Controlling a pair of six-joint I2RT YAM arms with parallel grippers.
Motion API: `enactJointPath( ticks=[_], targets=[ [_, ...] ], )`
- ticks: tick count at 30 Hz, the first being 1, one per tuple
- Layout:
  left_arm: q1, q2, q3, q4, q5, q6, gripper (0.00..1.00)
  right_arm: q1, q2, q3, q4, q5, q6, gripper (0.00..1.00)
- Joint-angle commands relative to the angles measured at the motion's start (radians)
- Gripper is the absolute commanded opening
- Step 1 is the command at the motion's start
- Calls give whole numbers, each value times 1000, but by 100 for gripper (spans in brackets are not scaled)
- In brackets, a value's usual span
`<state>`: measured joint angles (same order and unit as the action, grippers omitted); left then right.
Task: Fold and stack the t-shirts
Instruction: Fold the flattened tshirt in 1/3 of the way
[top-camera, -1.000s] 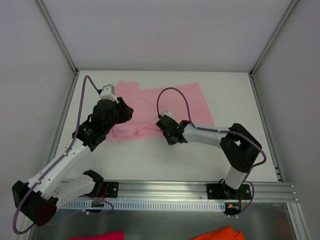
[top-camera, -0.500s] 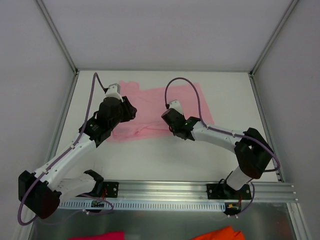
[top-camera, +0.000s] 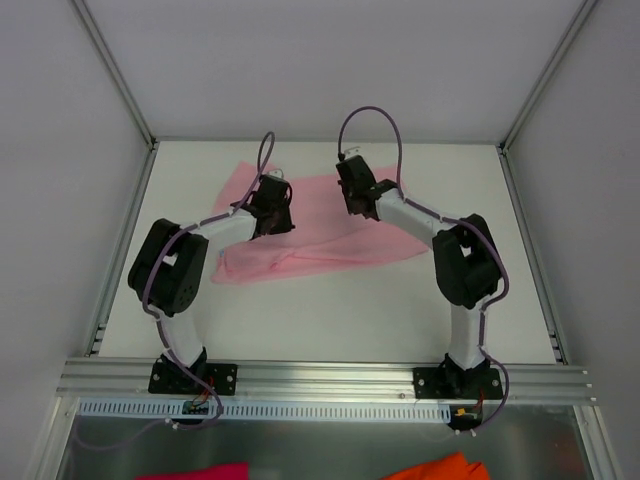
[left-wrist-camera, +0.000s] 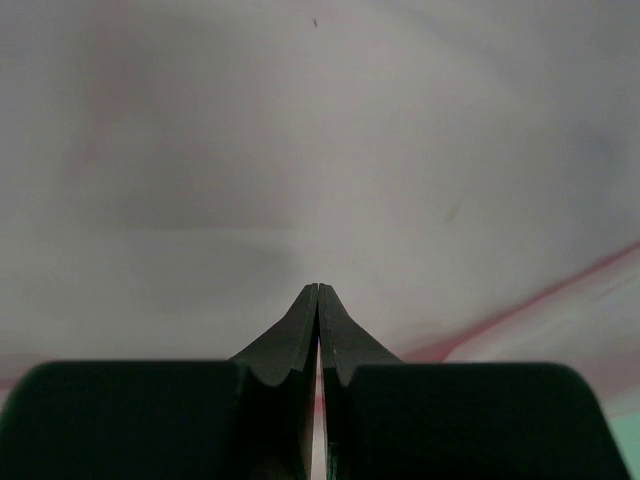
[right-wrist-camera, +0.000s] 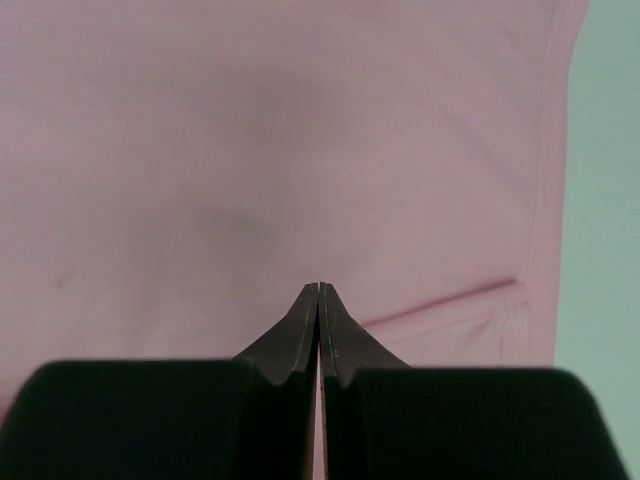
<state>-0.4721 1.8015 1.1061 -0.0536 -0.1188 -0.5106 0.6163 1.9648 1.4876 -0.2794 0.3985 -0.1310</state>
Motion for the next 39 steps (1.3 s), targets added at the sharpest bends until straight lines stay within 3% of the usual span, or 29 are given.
enactJointPath(
  ticks=[1, 9, 15, 24, 33, 39],
  targets=[
    [39, 54, 145, 3, 21, 27, 0, -55, 51, 134, -50, -87, -42, 1],
    [104, 163, 265, -58, 48, 34, 0, -93, 204, 286, -161, -165, -56, 1],
    [136, 248, 305, -123, 48, 4, 0, -95, 215, 251, -182, -173, -44, 1],
    [141, 210, 215, -126, 41, -20, 0, -93, 154, 83, -152, -147, -27, 1],
    [133, 95, 80, -114, 39, -40, 0, -79, -41, -220, -72, -155, 62, 1],
    [69, -2, -46, -78, -1, -62, 0, -21, -153, -351, -73, -84, 94, 1]
  ],
)
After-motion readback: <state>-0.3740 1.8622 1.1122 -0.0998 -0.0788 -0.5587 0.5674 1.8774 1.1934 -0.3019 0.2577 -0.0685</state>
